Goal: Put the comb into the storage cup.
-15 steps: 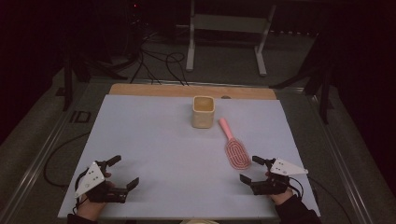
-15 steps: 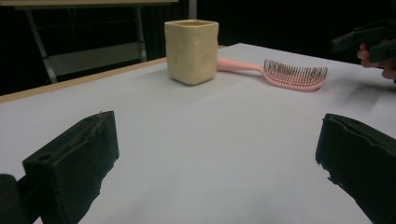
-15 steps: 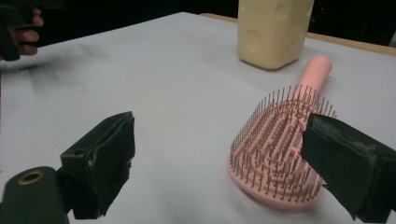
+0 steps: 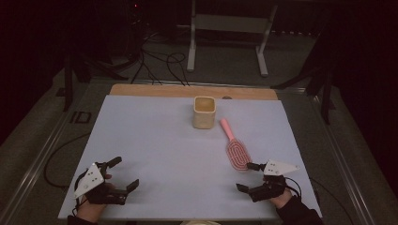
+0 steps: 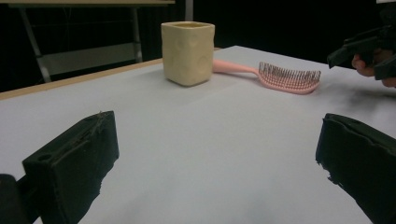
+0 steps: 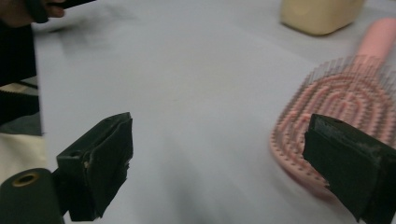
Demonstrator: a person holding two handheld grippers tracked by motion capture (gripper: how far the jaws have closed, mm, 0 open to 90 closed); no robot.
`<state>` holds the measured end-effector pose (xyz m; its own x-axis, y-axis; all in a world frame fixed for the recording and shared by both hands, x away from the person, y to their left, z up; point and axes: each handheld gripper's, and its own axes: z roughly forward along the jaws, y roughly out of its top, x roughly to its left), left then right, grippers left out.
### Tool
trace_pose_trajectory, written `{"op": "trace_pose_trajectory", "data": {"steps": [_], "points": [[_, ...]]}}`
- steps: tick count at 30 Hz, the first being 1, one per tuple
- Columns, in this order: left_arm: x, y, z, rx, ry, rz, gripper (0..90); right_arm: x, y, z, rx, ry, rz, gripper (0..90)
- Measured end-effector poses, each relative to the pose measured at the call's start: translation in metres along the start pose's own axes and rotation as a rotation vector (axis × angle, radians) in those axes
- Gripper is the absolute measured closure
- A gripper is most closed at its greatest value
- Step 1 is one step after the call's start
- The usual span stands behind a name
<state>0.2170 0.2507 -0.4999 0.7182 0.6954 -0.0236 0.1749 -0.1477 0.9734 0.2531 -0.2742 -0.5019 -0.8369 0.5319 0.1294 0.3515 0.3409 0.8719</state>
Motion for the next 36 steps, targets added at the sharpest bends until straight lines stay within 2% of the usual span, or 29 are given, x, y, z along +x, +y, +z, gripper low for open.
{"op": "trace_pose_trajectory", "data": {"steps": [8,13,19,24,36], "points": [[0.0,0.0,0.001,0.002,0.0,-0.001,0.1,0.008,0.011,-0.003,0.025,0.006,-0.042,8.5],[-0.001,0.001,0.003,0.006,-0.005,0.008,0.1,0.013,0.022,-0.011,0.022,0.017,-0.064,8.6],[-0.003,0.001,0.003,0.008,-0.002,0.013,0.2,0.018,0.041,-0.022,-0.022,0.026,-0.094,8.6],[-0.003,0.001,0.003,0.005,-0.001,0.013,0.1,0.015,0.053,-0.027,-0.041,0.016,-0.102,8.6],[-0.003,0.001,0.003,0.008,-0.006,0.019,0.1,0.004,0.077,-0.025,-0.033,-0.007,-0.146,8.7]]}}
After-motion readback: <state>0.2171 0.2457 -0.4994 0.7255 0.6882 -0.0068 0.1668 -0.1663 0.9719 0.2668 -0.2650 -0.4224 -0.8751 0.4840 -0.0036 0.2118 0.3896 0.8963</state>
